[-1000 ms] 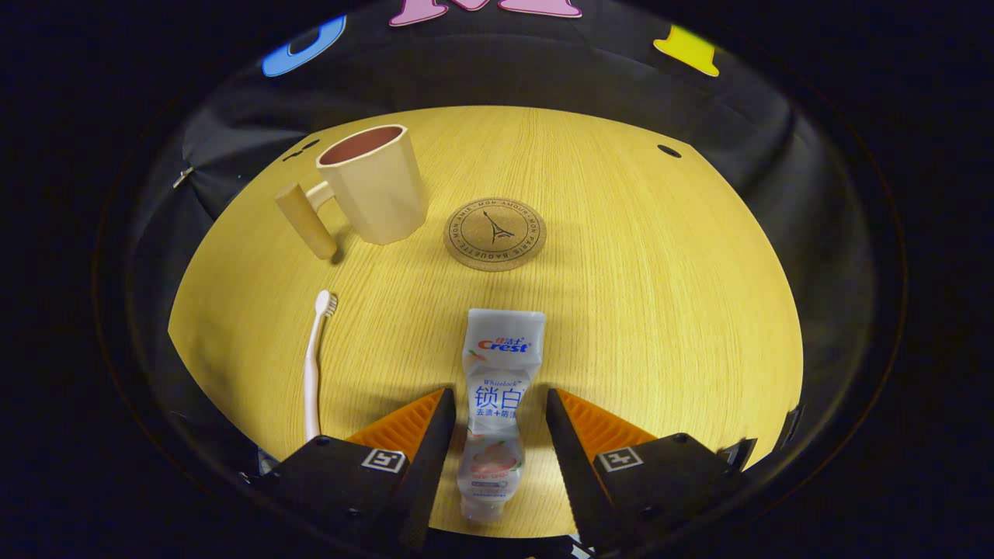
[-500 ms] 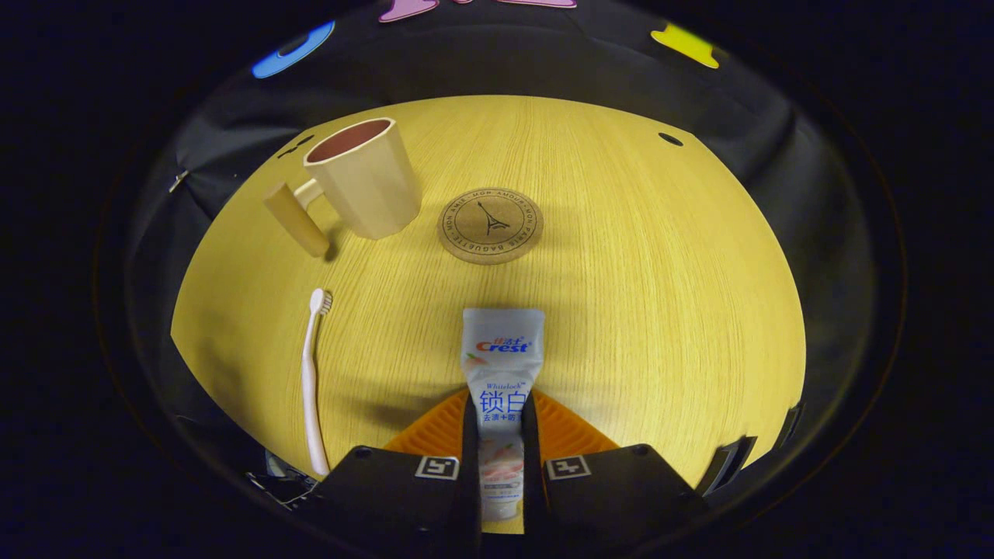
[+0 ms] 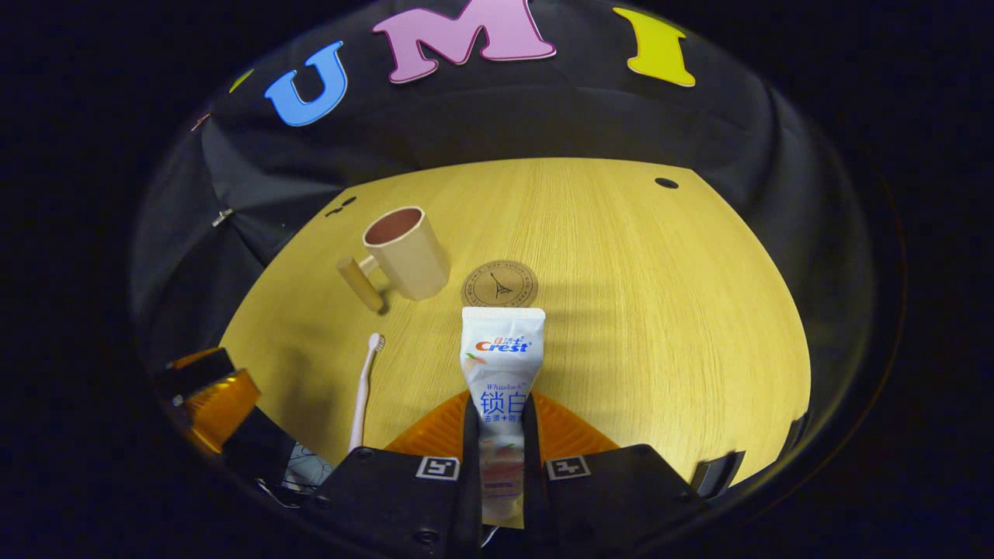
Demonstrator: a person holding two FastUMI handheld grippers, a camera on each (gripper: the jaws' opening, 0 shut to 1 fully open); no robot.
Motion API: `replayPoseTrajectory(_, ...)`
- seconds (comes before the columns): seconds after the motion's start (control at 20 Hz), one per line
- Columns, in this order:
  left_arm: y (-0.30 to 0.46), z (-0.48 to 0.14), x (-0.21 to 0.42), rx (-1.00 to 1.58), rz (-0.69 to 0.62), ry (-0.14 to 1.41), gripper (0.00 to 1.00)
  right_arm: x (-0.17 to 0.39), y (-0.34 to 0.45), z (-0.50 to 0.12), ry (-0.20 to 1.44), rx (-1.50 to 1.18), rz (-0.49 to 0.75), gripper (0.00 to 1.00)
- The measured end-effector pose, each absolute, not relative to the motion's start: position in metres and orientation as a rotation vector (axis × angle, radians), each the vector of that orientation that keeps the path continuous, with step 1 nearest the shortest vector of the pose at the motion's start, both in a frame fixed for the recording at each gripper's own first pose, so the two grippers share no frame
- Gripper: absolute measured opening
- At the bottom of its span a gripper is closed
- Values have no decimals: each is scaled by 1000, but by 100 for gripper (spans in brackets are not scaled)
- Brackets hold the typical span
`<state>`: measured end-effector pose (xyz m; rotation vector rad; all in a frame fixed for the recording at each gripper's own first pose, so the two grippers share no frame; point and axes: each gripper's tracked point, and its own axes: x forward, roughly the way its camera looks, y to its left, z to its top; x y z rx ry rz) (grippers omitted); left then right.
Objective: Put the toothbrush and toothpaste on the desktop into the cup, then pick up the cup and place it on the coaster on the desktop.
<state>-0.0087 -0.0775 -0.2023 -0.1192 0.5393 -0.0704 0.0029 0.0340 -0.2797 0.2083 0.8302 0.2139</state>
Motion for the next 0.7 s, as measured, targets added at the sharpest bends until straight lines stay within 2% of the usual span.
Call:
replayPoseTrajectory(0.45, -113, -282, 26, -149, -30, 787, 77, 11, 0, -228, 760, 269, 261, 25)
replayPoseTrajectory(0.55, -113, -292, 31, -149, -6, 818, 74, 18, -4, -224, 750, 253, 280, 25)
replayPoseTrajectory(0.6, -112, -297, 34, -139, 6, 828, 78, 21, -6, -224, 747, 246, 291, 25)
replayPoseTrajectory(0.7, -110, -306, 40, -127, 26, 850, 73, 30, -9, -227, 754, 249, 311, 25)
